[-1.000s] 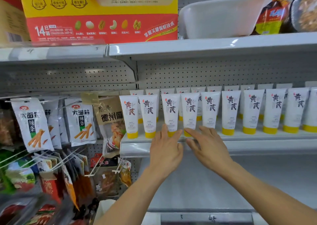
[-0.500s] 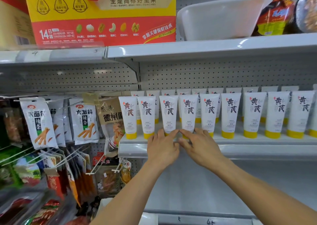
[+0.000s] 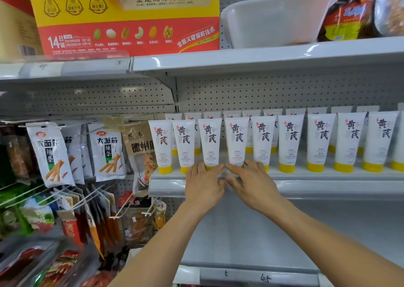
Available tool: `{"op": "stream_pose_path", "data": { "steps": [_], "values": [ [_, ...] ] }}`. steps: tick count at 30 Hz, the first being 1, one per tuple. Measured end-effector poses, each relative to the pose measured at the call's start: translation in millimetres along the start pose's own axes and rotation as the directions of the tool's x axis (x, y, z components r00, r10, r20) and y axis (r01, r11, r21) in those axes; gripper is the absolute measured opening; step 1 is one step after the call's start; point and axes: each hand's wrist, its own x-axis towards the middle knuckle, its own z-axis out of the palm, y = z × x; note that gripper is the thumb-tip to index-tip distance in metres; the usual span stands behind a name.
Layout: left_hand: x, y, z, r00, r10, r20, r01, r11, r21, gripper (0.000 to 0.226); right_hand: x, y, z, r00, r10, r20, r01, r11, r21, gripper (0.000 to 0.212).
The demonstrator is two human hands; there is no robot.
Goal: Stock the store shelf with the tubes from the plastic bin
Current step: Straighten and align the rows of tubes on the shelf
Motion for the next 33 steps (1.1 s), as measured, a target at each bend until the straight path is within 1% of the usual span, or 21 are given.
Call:
{"op": "stream_pose_path", "data": {
  "steps": [2,3,5,7,9,11,13,16,19,22,23,25,26,28,29,31,33],
  "values": [
    [-8,4,-4,1.000,0.017,-0.010,-0.016,0.999,0.040,0.074,-5,4,-1,0.999,-0.014,-0.029,0.015,1.000,0.004,0.041],
    [-14,7,-5,0.999,0.026,-0.028,-0.024,0.997,0.072,0.075,-9,6,-3,0.997,-0.028,-0.067,0.027,1.000,-0.003,0.039],
    [-26,15,-3,0.990,0.067,-0.123,-0.057,0.995,0.080,0.066,-16,14,-7,0.982,-0.055,-0.182,0.055,0.998,-0.004,0.039],
    [-36,29,-3,0.972,0.112,-0.207,-0.118,0.993,-0.016,0.066,-22,27,-13,0.962,-0.040,-0.271,0.049,0.998,0.027,0.039],
    [-38,49,-1,0.972,0.155,-0.177,-0.180,0.974,-0.134,0.066,-28,43,-20,0.944,-0.004,-0.329,0.022,0.998,0.051,0.032],
    [-35,69,2,0.974,0.189,-0.123,-0.213,0.950,-0.229,0.055,-34,61,-27,0.923,0.038,-0.384,-0.009,0.997,0.078,0.029],
    [-27,86,6,0.973,0.215,-0.086,-0.230,0.940,-0.251,0.052,-38,78,-33,0.908,0.085,-0.409,-0.052,0.995,0.089,0.027],
    [-14,102,12,0.981,0.190,-0.035,-0.193,0.963,-0.187,0.054,-39,97,-39,0.932,0.135,-0.338,-0.115,0.990,0.079,0.032],
    [-1,108,19,0.985,0.163,-0.048,-0.165,0.985,-0.050,0.053,-34,106,-42,0.972,0.132,-0.192,-0.124,0.991,0.053,0.038],
    [7,111,22,0.989,0.142,-0.040,-0.142,0.990,0.009,0.051,-28,108,-43,0.987,0.131,-0.094,-0.131,0.991,0.010,0.041],
    [8,112,23,0.991,0.132,-0.031,-0.131,0.991,0.022,0.054,-27,109,-43,0.989,0.123,-0.079,-0.124,0.992,-0.013,0.041],
    [9,114,22,0.993,0.118,-0.013,-0.117,0.992,0.054,0.071,-24,111,-41,0.992,0.107,-0.062,-0.111,0.992,-0.055,0.041],
    [10,115,23,0.995,0.100,0.002,-0.099,0.992,0.071,0.072,-23,112,-40,0.993,0.106,-0.057,-0.109,0.992,-0.061,0.041],
    [14,116,27,0.997,0.072,0.018,-0.074,0.993,0.092,0.057,-23,114,-38,0.993,0.109,-0.049,-0.112,0.992,-0.055,0.043],
    [14,117,28,0.998,0.068,0.015,-0.069,0.993,0.093,0.056,-23,115,-37,0.993,0.107,-0.047,-0.110,0.992,-0.058,0.043],
    [13,119,28,0.998,0.060,0.006,-0.060,0.993,0.106,0.064,-22,117,-35,0.995,0.095,-0.043,-0.098,0.993,-0.074,0.044],
    [12,120,30,0.998,0.057,-0.009,-0.056,0.993,0.103,0.066,-22,119,-32,0.995,0.086,-0.047,-0.090,0.992,-0.093,0.044]
  ]
}}
